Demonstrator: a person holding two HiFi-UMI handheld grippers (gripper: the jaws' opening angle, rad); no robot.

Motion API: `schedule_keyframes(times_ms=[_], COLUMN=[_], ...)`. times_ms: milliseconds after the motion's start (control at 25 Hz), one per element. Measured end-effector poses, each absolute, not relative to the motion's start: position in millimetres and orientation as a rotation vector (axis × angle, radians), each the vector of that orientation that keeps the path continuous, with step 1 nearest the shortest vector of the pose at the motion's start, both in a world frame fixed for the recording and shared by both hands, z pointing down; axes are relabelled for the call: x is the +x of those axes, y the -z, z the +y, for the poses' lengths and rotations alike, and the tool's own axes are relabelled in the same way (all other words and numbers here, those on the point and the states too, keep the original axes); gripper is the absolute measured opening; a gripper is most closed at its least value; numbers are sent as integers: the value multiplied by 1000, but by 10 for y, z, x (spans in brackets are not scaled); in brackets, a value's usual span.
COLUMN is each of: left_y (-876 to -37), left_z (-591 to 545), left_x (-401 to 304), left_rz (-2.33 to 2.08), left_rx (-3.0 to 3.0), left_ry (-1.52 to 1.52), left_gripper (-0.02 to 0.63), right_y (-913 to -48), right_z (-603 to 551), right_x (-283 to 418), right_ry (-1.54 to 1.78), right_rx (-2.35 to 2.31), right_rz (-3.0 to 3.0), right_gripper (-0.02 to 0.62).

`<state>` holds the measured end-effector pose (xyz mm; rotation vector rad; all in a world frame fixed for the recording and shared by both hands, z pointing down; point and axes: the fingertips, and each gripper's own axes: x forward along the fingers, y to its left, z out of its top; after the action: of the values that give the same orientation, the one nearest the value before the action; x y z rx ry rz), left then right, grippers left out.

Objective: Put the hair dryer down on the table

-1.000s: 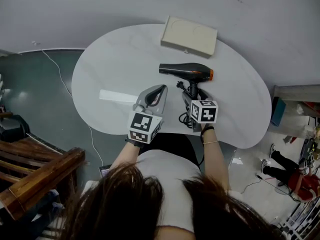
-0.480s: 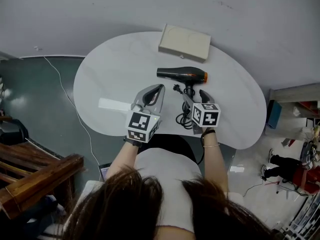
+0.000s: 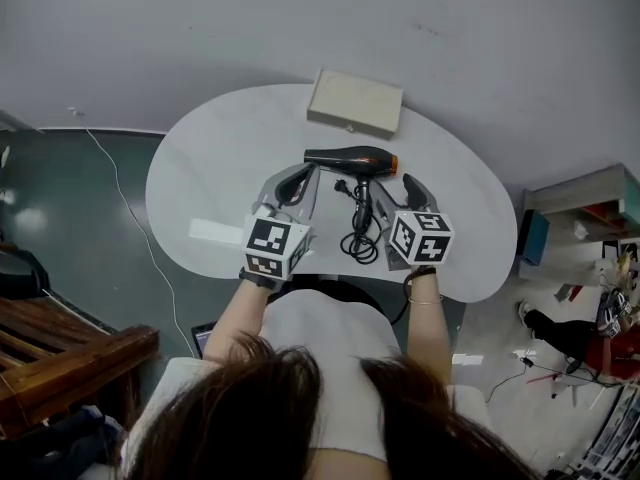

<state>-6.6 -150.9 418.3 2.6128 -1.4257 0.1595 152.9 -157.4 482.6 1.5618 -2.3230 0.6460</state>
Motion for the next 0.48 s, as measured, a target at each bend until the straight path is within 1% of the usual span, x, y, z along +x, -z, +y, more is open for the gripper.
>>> schedule_keyframes(times_ms=[400, 480], left_y=[-3834, -3779], left_z=[-1537, -1523], left_x=[-23, -2], left_rz=[-1452, -1448], left_rx=[2667, 2683], left_ry=[-81, -67], left_gripper=[55, 56], right_y=[-3905, -3788], right_z=[-1461, -1403], right_x=[1737, 1807], right_ry=[-357, -308], right_rx=[1689, 1719], right_rz=[-2448, -2453], right_gripper=[305, 293])
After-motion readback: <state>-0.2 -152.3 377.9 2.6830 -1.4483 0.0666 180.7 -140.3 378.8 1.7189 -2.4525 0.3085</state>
